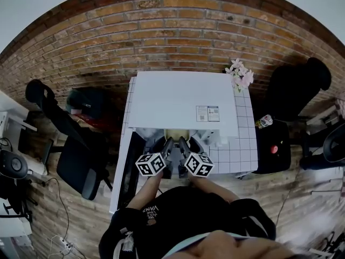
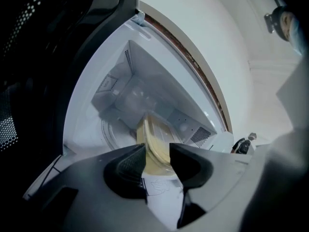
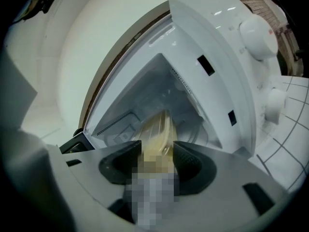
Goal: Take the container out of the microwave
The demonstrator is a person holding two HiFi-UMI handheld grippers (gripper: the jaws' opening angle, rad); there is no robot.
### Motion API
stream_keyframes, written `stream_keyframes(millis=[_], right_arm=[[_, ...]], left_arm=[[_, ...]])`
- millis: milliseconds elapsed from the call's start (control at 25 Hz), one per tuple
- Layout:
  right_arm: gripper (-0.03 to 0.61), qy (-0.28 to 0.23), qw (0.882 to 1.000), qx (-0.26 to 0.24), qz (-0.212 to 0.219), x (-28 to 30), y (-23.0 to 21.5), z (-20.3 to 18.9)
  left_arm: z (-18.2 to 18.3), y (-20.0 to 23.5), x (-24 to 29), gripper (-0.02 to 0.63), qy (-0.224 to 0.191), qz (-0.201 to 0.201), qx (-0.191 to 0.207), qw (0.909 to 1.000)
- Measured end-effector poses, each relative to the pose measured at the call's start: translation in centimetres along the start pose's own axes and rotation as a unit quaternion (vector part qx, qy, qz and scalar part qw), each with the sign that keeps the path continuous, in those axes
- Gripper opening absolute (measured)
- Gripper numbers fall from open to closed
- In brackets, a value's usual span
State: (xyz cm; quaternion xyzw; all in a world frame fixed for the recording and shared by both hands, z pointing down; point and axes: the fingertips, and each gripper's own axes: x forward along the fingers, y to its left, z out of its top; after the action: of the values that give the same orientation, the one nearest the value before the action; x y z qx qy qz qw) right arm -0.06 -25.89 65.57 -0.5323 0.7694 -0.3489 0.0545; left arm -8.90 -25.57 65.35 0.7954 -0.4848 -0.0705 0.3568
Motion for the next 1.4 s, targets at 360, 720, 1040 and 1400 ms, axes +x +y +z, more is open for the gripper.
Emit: stream_keyframes(millis=[360, 720, 1040, 1400], right_arm=[[0.199, -0.005, 1.000, -0.002, 0.004, -2.7, 1.0, -0.9], [0.199, -0.005, 1.000, -0.009, 0.006, -5.5, 1.8, -2.1], [0.199, -0.007, 1.000, -0.010, 0.008, -7.4, 2.9, -3.3], [0.199, -0.011, 1.000, -0.010, 0.006, -9.6, 4.1, -4.9]], left_arm=[[-0.9, -1.3, -2.6, 0.160, -0.008, -0.003, 0.001, 1.0000], [-2.3, -2.2, -5.3, 0.160, -0.015, -0.004, -0.004, 0.9999], [-3.0, -2.7, -7.7, 0.160, -0.021, -0.008, -0.006, 0.9997], [-4.0, -3.0, -10.4, 0.160, -0.020, -0.017, -0.007, 0.9996]])
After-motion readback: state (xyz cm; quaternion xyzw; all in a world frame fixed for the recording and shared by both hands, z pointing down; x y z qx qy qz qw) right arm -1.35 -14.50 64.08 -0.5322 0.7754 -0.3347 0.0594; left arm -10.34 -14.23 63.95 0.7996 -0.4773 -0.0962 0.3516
